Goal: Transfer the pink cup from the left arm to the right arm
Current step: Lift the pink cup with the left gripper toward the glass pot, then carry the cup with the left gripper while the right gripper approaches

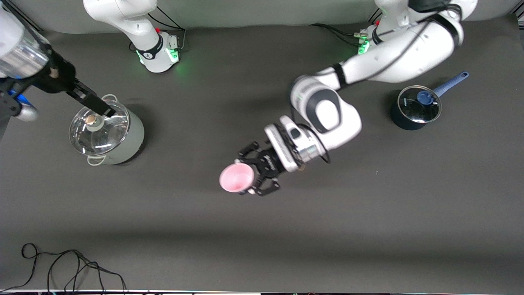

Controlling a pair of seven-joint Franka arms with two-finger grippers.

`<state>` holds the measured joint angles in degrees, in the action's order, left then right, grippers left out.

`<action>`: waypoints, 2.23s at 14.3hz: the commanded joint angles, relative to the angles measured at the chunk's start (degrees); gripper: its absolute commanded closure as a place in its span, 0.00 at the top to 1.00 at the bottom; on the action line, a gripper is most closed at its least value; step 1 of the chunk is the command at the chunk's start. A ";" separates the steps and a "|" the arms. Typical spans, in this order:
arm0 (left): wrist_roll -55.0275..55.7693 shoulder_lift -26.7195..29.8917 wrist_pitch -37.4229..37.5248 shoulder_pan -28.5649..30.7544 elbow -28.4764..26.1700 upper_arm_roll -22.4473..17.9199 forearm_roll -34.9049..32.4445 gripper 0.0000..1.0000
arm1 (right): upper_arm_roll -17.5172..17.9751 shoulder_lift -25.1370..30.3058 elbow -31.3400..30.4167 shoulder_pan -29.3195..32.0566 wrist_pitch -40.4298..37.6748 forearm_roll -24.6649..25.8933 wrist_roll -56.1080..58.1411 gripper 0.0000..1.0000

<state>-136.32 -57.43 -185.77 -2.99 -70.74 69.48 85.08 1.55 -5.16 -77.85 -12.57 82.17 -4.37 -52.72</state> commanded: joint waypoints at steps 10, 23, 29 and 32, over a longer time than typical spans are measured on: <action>8.60 1.35 -11.28 -20.73 15.02 -10.15 0.35 0.00 | -0.49 -14.17 16.59 -9.39 4.57 -0.02 -9.77 1.00; 11.16 2.05 -12.43 -21.71 15.02 -10.16 0.35 0.00 | -0.49 -18.30 15.54 -12.13 4.84 -0.55 -12.05 0.99; 11.16 2.06 -12.43 -21.71 15.02 -10.16 0.35 0.00 | -0.49 -19.71 15.62 -12.22 4.75 -0.64 -12.14 0.85; 11.16 2.06 -12.43 -21.71 15.02 -10.16 0.34 0.00 | -0.49 -19.71 15.62 -12.30 4.75 -0.64 -11.97 0.45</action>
<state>-126.33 -56.45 -197.16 -23.46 -56.47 60.69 85.05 1.55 -24.40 -63.61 -24.13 87.15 -4.37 -63.28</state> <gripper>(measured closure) 0.308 0.211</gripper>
